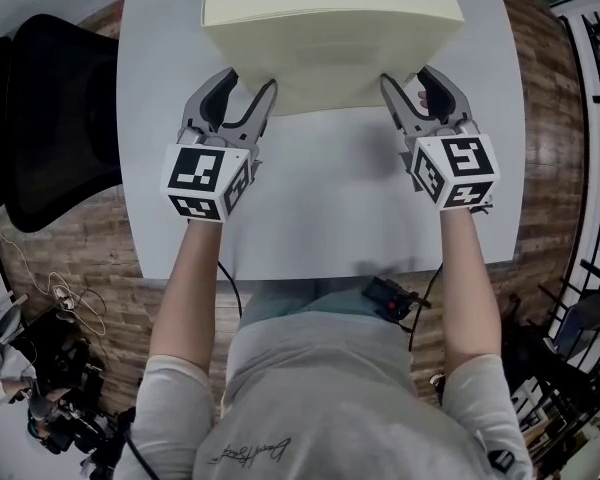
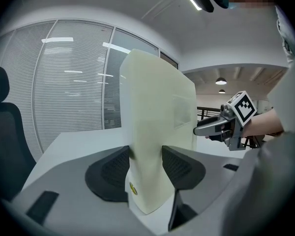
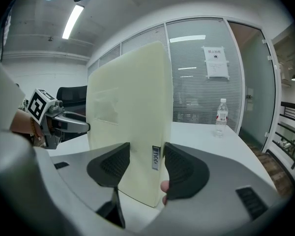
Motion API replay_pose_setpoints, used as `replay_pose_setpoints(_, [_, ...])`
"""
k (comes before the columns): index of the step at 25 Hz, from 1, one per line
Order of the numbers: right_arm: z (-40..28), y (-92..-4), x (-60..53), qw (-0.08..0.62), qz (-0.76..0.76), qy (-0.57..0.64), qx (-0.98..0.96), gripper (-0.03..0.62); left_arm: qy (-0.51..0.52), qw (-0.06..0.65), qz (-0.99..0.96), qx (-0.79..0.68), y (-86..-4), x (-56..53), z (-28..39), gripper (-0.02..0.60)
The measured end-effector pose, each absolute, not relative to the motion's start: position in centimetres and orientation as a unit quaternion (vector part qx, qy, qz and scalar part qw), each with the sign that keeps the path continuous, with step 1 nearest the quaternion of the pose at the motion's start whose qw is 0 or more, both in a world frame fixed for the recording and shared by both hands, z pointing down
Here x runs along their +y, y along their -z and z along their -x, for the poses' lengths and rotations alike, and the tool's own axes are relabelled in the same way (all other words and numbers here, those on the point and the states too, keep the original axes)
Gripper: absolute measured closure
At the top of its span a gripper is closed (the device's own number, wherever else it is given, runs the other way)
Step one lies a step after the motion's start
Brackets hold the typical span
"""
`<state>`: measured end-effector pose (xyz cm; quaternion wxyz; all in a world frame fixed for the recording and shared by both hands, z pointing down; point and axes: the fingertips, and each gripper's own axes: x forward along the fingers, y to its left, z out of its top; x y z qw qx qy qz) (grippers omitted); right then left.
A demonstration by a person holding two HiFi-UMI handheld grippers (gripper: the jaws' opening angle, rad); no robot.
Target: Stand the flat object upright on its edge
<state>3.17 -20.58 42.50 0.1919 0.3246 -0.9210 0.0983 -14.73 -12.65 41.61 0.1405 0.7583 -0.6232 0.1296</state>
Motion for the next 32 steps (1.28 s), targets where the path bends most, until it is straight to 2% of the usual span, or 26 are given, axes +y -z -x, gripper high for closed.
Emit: replay_pose_setpoints(32, [-5.2,-43.5,-18.7,0.209,-0.309,-0.104,-0.922,0.353,-0.180,0.130,-0.760,-0.610,-42.5,-10.3,12.5,0.357])
